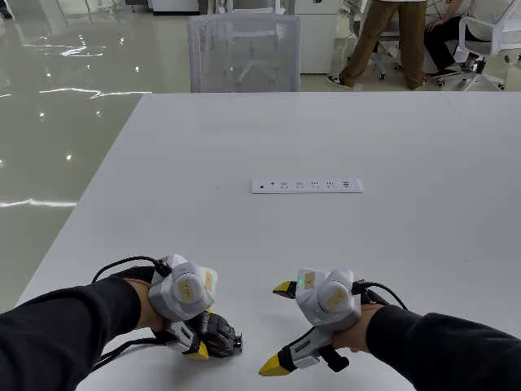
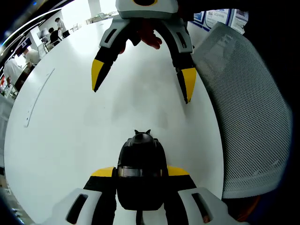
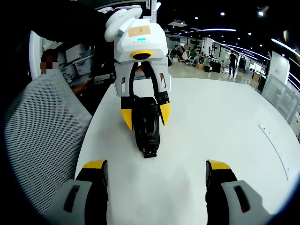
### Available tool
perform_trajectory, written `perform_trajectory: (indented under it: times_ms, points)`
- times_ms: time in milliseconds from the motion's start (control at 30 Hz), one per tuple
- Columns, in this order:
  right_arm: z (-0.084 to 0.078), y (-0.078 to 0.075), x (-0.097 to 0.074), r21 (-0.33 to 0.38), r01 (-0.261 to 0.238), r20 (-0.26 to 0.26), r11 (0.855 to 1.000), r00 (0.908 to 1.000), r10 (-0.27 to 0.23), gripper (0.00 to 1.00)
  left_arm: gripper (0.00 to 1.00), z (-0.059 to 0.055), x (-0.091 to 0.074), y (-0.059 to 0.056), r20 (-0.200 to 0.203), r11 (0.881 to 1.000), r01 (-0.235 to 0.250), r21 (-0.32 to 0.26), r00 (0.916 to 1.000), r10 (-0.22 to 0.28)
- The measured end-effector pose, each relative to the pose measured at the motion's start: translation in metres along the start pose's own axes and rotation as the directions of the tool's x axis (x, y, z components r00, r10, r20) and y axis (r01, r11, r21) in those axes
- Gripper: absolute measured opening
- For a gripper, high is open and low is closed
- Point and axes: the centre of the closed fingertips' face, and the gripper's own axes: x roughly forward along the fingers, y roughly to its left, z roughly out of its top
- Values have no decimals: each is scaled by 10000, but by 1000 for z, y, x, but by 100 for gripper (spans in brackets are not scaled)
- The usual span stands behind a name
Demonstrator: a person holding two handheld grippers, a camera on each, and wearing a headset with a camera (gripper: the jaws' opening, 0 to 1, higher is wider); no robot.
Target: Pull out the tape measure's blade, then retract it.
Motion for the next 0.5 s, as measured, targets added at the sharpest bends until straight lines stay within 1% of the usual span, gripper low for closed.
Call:
perform_trajectory:
  times_ms: [33, 100, 133, 300, 367, 500]
  points:
    - [1, 2, 3, 109, -131, 43, 9999, 9999, 131, 82, 35, 0, 1, 1, -31, 9999, -19, -166, 10000, 18]
    - [3, 4, 6, 81, -236, 69, 9997, 9997, 236, 79, 35, 0, 1, 2, -84, 9996, -68, -275, 9999, 65]
    - [3, 5, 9, 65, -297, 57, 9995, 9995, 296, 76, 35, -1, 0, 2, -71, 9996, -43, -286, 10000, 41]
    - [-1, 7, 22, -108, -448, -226, 9989, 9988, 445, 63, 34, 0, 0, 2, 142, 9987, -95, -492, 9998, 102]
    - [2, 10, 26, -266, -525, -267, 9983, 9983, 518, 57, 34, 0, -1, 2, 187, 9986, -119, -520, 9997, 129]
    - [2, 13, 36, -533, -692, -498, 9962, 9965, 665, 51, 34, 0, 0, 2, 193, 9985, -104, -537, 9997, 114]
